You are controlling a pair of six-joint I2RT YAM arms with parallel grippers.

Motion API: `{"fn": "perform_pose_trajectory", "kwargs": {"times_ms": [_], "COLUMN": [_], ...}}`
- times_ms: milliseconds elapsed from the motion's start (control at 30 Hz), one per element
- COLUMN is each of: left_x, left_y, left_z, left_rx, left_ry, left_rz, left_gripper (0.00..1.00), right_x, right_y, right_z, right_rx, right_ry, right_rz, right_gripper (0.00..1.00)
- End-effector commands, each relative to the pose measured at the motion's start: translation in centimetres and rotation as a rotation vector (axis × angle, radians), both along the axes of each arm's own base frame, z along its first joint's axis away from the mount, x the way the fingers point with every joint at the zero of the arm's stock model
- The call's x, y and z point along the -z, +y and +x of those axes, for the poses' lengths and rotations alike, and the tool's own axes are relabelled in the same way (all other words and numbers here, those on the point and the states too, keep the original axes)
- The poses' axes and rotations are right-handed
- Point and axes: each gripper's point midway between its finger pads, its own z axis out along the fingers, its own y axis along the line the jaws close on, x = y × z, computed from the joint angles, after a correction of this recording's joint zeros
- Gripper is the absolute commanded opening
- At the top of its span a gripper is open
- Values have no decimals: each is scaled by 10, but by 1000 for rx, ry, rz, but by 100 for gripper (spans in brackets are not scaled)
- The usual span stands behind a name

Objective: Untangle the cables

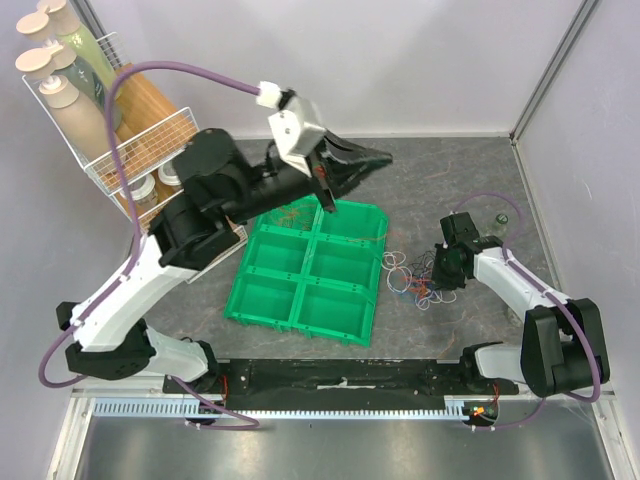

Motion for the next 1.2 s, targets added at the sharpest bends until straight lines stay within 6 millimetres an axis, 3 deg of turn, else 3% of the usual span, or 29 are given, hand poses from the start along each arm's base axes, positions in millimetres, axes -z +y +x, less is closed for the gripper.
{"fn": "perform_pose_trajectory", "kwargs": {"times_ms": [0, 133, 167, 267, 367, 433, 567, 700, 800, 867, 933, 967, 1000, 1067, 1167], "left_x": [-29, -21, -15, 2, 37, 64, 119, 164, 188, 201, 215, 219, 230, 246, 282], "left_y": [25, 44, 42, 33, 15, 5, -2, 4, 4, -7, -20, -27, -34, -48, -66], "left_z": [36, 78, 84, 88, 90, 91, 94, 97, 92, 79, 64, 55, 45, 34, 22], "left_rx": [-247, -499, -519, -514, -465, -429, -408, -415, -381, -278, -159, -83, -14, 59, 89], "left_ry": [-53, 23, 31, 48, 141, 232, 411, 537, 602, 623, 625, 608, 614, 577, 518], "left_rz": [-73, -52, -30, 20, 77, 111, 172, 215, 249, 284, 307, 304, 318, 326, 374], "left_gripper": [2, 2, 2, 2, 2, 3, 35, 51, 55, 58, 73, 89, 92, 87, 84], "right_x": [-4, -6, -7, -17, -38, -62, -102, -105, -99, -100, -105, -109, -112, -113, -116], "right_y": [-9, -10, -9, 6, 19, 19, 11, 34, 46, 50, 52, 54, 58, 62, 65], "right_z": [4, 3, 3, 7, 13, 24, 43, 67, 77, 77, 71, 69, 66, 59, 52], "right_rx": [12, 6, 1, -69, -143, -165, -161, -206, -207, -197, -193, -180, -172, -132, -62], "right_ry": [-27, -34, -39, -59, -98, -166, -284, -317, -294, -278, -276, -279, -273, -221, -168], "right_rz": [-40, -40, -34, 41, 97, 87, 35, 127, 169, 190, 211, 230, 257, 293, 334], "right_gripper": [11, 6, 6, 21, 50, 61, 74, 74, 73, 68, 65, 63, 59, 48, 41]}}
